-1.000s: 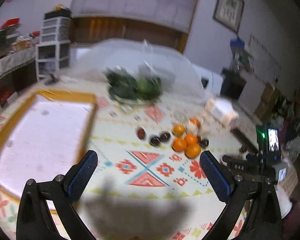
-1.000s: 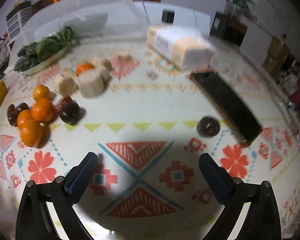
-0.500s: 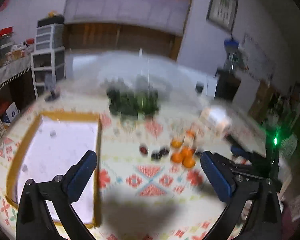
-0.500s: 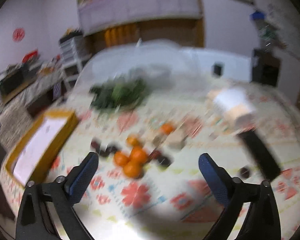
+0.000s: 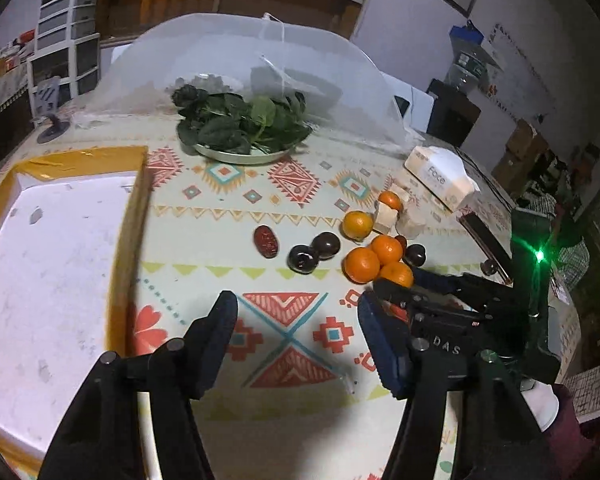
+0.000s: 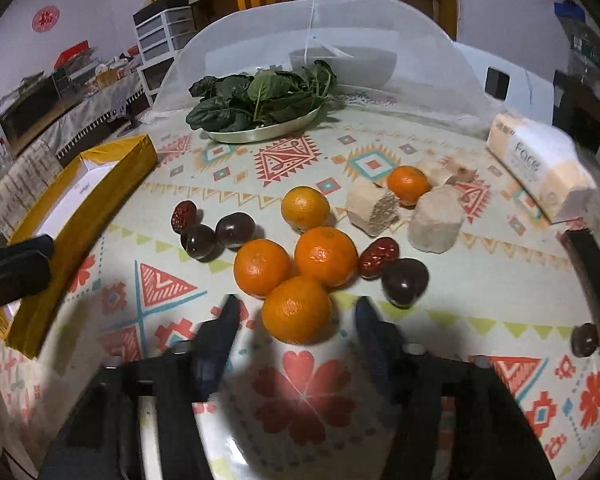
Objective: Organize fruits
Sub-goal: 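Grasp a mandarin orange with the left tool while the right tool grasps another, then carry both oranges over the white tray and open both tools to drop them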
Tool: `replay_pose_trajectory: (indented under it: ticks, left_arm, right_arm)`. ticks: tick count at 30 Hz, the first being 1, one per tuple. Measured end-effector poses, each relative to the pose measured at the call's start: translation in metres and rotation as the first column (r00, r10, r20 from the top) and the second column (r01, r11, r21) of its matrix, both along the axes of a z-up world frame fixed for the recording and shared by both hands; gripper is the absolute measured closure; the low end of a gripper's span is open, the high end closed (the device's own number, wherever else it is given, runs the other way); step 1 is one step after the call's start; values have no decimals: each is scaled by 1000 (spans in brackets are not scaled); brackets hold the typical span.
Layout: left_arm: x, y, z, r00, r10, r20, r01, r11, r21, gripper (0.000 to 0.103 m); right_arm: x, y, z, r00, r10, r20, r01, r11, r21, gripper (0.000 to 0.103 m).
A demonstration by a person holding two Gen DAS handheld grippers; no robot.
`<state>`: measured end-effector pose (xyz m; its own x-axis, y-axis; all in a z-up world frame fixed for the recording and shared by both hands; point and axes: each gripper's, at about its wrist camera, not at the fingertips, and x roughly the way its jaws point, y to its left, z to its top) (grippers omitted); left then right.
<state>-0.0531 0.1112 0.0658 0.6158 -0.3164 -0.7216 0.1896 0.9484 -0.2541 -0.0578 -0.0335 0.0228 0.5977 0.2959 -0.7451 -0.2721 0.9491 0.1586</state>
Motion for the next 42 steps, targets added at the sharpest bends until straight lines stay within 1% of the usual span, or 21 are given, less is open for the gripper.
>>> replay_pose_trajectory:
  ticks: [5, 7, 8, 9, 10, 11, 12, 13, 16, 18, 21, 23, 24, 25, 27, 29, 32, 36, 38, 40, 42]
  left_arm:
    - [14, -27, -8, 998, -68, -17, 68, 998, 16, 41]
    - [19, -44, -11, 993, -115, -13, 115, 993, 26, 41]
    - [22, -53, -13, 991, -136, -9, 136, 990, 35, 44]
    - [26, -62, -14, 986, -164, -10, 165, 986, 41, 54]
    - [30, -69, -16, 983, -184, -15, 185, 982, 45, 60]
    - [37, -80, -21, 976, -215, -30, 216, 975, 57, 68]
    - [42, -87, -24, 972, -231, -38, 233, 970, 68, 73]
    - [46, -93, -28, 970, -240, -42, 242, 967, 83, 74]
    - [57, -104, -35, 970, -241, -32, 244, 962, 125, 74]
    - [61, -110, -33, 967, -254, -9, 252, 955, 155, 74]
    - [63, -115, -32, 968, -252, 0, 247, 949, 194, 74]
    - [64, -111, -32, 969, -246, 3, 242, 953, 184, 74]
    - [63, -108, -31, 970, -243, 10, 238, 955, 179, 71]
    - [64, -106, -31, 972, -234, 13, 227, 956, 188, 71]
    - [67, -103, -34, 972, -233, -7, 230, 955, 186, 70]
    - [70, -105, -41, 969, -246, -28, 247, 948, 199, 70]
    - [67, -112, -47, 963, -269, -25, 268, 936, 230, 66]
    - [74, -113, -52, 962, -268, -47, 271, 938, 217, 65]
    - [77, -114, -60, 963, -263, -67, 271, 936, 223, 65]
    - [76, -116, -60, 966, -254, -48, 258, 936, 239, 65]
    - [77, -116, -59, 970, -238, -51, 243, 943, 227, 69]
  right_arm:
    - [-10, -23, 1, 998, -56, -18, 57, 994, 88, 66]
    - [-17, -40, 0, 995, -94, -24, 96, 987, 127, 66]
    - [-18, -44, 1, 994, -107, -22, 109, 985, 134, 66]
    - [-19, -51, 1, 991, -129, -20, 131, 981, 140, 66]
    - [-20, -56, 1, 989, -143, -21, 145, 978, 151, 66]
    - [-20, -62, 2, 988, -155, -23, 157, 973, 171, 66]
    - [-19, -66, 2, 986, -163, -25, 165, 968, 187, 66]
    - [-18, -68, 2, 985, -169, -28, 171, 966, 195, 66]
    - [-17, -70, 1, 986, -162, -36, 166, 964, 208, 66]
    - [-16, -69, 1, 987, -158, -36, 162, 965, 207, 66]
    - [-16, -69, -1, 987, -156, -43, 162, 964, 209, 66]
    - [-16, -70, -1, 987, -157, -44, 163, 963, 213, 66]
    - [-16, -70, -1, 986, -159, -44, 164, 963, 212, 65]
    - [-16, -70, -1, 986, -159, -44, 165, 963, 211, 65]
    - [-15, -70, -1, 986, -158, -48, 165, 964, 210, 65]
    - [-15, -70, -1, 986, -159, -51, 167, 963, 213, 65]
    - [-15, -72, -3, 985, -161, -55, 169, 961, 219, 65]
    - [-15, -73, -3, 985, -163, -58, 172, 959, 225, 64]
    - [-15, -73, -3, 985, -163, -59, 172, 959, 225, 64]
    - [-15, -73, -3, 985, -163, -59, 172, 959, 226, 64]
    - [-15, -73, -3, 985, -163, -59, 172, 959, 227, 64]
